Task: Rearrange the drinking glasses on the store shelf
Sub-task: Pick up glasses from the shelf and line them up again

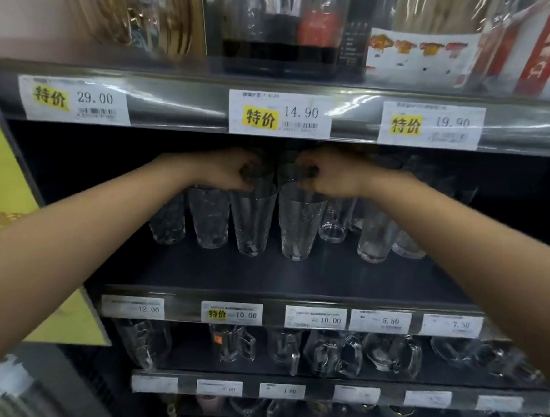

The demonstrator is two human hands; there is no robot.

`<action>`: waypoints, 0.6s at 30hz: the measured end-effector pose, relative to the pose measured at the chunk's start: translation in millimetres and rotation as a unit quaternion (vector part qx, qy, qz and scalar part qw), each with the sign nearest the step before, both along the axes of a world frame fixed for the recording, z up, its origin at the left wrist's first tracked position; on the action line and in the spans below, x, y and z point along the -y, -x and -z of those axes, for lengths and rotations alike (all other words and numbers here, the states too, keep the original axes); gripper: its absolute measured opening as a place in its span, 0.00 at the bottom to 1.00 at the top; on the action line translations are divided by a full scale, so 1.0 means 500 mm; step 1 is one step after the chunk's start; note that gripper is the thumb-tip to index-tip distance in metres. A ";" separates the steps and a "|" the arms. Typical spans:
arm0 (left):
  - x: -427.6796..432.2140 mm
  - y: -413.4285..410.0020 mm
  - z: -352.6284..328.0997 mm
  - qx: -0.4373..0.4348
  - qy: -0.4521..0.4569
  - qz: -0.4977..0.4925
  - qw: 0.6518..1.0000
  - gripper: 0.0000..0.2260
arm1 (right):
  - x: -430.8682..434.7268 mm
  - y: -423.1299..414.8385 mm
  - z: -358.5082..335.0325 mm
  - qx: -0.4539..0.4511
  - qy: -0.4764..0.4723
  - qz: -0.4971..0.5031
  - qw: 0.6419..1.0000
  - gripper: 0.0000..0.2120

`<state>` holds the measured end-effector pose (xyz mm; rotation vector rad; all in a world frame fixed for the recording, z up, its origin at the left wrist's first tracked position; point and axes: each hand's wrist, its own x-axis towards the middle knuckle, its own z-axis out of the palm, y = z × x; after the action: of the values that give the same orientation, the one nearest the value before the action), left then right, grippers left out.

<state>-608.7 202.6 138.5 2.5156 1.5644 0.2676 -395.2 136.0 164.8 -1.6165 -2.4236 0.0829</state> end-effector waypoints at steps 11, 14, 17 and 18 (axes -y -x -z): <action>-0.042 0.008 0.019 0.015 0.013 0.061 0.998 0.12 | -0.089 0.019 0.038 0.083 0.019 -0.021 0.996 0.17; -0.052 0.006 0.020 0.033 0.020 0.075 0.996 0.05 | -0.110 0.025 0.050 0.084 0.009 -0.013 0.996 0.19; -0.059 0.003 0.025 0.045 0.020 0.081 0.995 0.06 | -0.126 0.018 0.055 0.063 0.027 -0.001 0.998 0.15; -0.060 0.003 0.027 0.047 0.019 0.082 0.995 0.06 | -0.128 0.016 0.056 0.056 0.034 -0.002 0.998 0.14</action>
<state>-610.2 232.6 125.1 2.5446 1.3067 0.3261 -403.1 200.2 137.0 -1.6872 -2.5336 0.0774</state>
